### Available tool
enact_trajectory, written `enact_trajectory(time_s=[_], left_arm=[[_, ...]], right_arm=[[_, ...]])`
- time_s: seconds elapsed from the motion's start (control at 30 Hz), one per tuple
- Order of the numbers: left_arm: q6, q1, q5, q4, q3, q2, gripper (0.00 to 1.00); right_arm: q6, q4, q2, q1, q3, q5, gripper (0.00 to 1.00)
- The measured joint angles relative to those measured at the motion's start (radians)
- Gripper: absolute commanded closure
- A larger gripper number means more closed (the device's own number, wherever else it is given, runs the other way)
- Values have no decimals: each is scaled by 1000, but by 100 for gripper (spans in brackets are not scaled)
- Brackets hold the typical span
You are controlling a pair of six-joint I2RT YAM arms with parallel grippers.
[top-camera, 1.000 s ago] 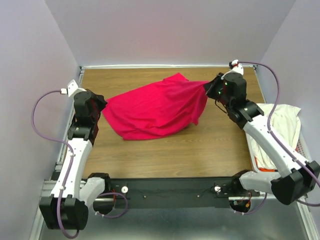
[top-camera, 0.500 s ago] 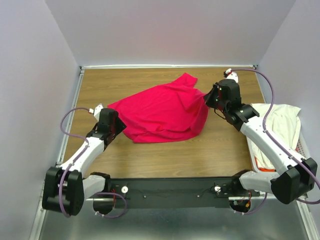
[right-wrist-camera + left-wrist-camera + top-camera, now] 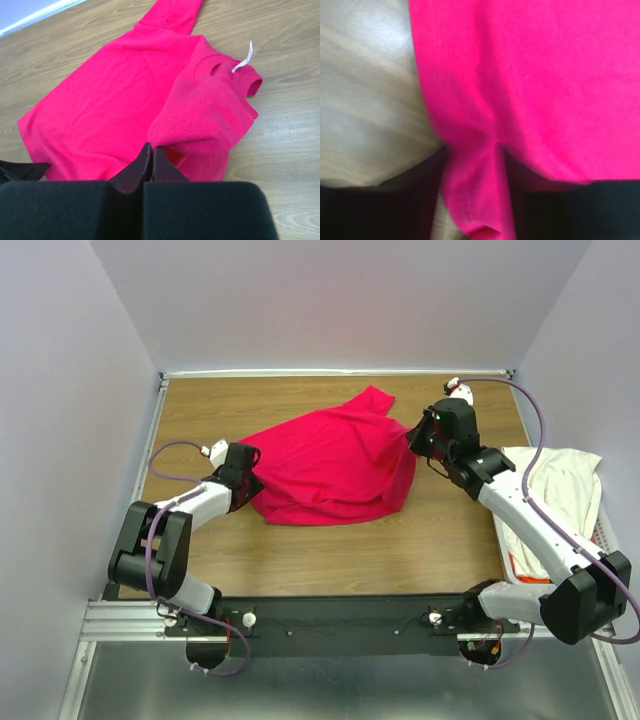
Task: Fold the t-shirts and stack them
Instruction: Flatten the tshirt out
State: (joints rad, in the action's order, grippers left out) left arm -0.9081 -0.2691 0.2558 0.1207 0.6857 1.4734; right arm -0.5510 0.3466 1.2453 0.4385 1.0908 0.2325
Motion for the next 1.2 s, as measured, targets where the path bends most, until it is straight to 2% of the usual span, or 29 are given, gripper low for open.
enact_trajectory(time_s=[0.03, 0.1, 0.33, 0.63, 0.9, 1.03, 1.2], left_arm=[[3, -2, 2, -4, 13, 16, 88], [13, -2, 7, -5, 32, 51, 100], [65, -2, 65, 55, 154, 45, 100], [174, -2, 166, 160, 335, -196, 100], [249, 1, 208, 196, 378, -374, 100], [271, 37, 201, 193, 398, -359, 100], [299, 106, 148, 135, 443, -188, 100]], right_arm=[[2, 0, 2, 0, 0, 0, 100], [3, 0, 5, 0, 0, 0, 99], [24, 1, 8, -7, 4, 0, 100], [46, 18, -18, -28, 44, 11, 100], [61, 68, -112, -34, 105, 44, 100], [68, 68, -126, -34, 134, 46, 100], [82, 68, -29, -39, 166, 44, 97]])
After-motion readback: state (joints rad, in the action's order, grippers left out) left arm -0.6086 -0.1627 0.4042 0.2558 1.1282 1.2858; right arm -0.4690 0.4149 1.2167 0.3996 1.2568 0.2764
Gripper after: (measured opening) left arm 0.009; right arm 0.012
